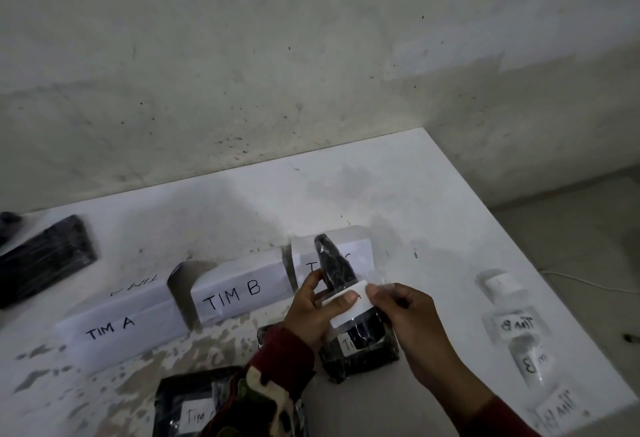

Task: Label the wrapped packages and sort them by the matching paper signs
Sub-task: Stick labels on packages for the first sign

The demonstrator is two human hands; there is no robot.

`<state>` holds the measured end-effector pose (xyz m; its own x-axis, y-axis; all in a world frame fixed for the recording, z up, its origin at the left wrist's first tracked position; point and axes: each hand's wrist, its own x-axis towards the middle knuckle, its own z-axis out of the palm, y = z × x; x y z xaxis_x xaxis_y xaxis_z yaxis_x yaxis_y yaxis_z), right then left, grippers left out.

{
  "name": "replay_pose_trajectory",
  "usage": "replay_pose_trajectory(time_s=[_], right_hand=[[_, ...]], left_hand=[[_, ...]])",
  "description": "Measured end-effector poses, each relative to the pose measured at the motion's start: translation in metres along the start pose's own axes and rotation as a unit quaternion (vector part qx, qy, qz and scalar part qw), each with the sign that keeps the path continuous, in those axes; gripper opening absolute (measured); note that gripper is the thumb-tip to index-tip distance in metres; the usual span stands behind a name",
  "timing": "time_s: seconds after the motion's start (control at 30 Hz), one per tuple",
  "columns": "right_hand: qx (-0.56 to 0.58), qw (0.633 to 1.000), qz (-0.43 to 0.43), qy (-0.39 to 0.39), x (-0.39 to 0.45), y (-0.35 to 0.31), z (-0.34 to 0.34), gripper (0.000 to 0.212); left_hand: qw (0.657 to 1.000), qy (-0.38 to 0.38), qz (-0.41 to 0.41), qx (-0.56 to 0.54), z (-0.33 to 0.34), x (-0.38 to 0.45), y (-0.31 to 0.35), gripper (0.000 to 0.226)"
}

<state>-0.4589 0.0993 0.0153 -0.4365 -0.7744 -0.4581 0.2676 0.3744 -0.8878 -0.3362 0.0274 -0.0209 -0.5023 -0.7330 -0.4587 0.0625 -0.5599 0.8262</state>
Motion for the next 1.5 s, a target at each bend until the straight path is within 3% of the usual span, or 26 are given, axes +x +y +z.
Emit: replay_pose_trajectory(time_s=[0.23, 0.5, 0.6, 0.8, 0.9, 1.03, 1.3, 1.5], right_hand=[[0.03, 0.999, 0.023, -0.013, 0.0, -0.001, 0.004, 0.015], [-0.028, 0.999, 0.016, 0.011, 0.002, 0.002, 0.003, 0.012], [-0.044, 0.998, 0.032, 0.03, 0.005, 0.002, 0.0, 0.025], [-0.129, 0.977, -0.129, 0.109, -0.001, 0.003, -0.001, 0.021], [-0.18, 0.962, -0.193, 0.068, -0.005, 0.0, 0.004, 0.023], [-0.153, 0.981, -0.119, 0.006, -0.002, -0.002, 0.007, 0.012], [-0.133, 0.986, -0.035, -0.098, 0.003, -0.007, 0.007, 0.031], [-0.053, 0.991, 0.006, -0.121, 0.004, -0.002, 0.004, 0.039]], left_hand=[[0.999, -0.024, 0.023, -0.032, -0.005, -0.003, 0.0, 0.047], [0.998, -0.016, 0.034, -0.04, -0.003, -0.007, -0.001, 0.057], [0.998, -0.036, 0.028, -0.036, 0.0, -0.009, 0.0, 0.059], [0.999, -0.026, 0.029, -0.008, 0.006, -0.007, 0.001, 0.051], [0.999, -0.023, 0.045, -0.007, 0.006, -0.006, 0.0, 0.051], [0.998, -0.031, 0.049, -0.014, 0.005, -0.005, 0.002, 0.045], [0.997, -0.041, 0.026, -0.059, 0.002, -0.005, 0.005, 0.03], [0.999, -0.016, 0.047, 0.017, 0.0, -0.003, 0.005, 0.041]])
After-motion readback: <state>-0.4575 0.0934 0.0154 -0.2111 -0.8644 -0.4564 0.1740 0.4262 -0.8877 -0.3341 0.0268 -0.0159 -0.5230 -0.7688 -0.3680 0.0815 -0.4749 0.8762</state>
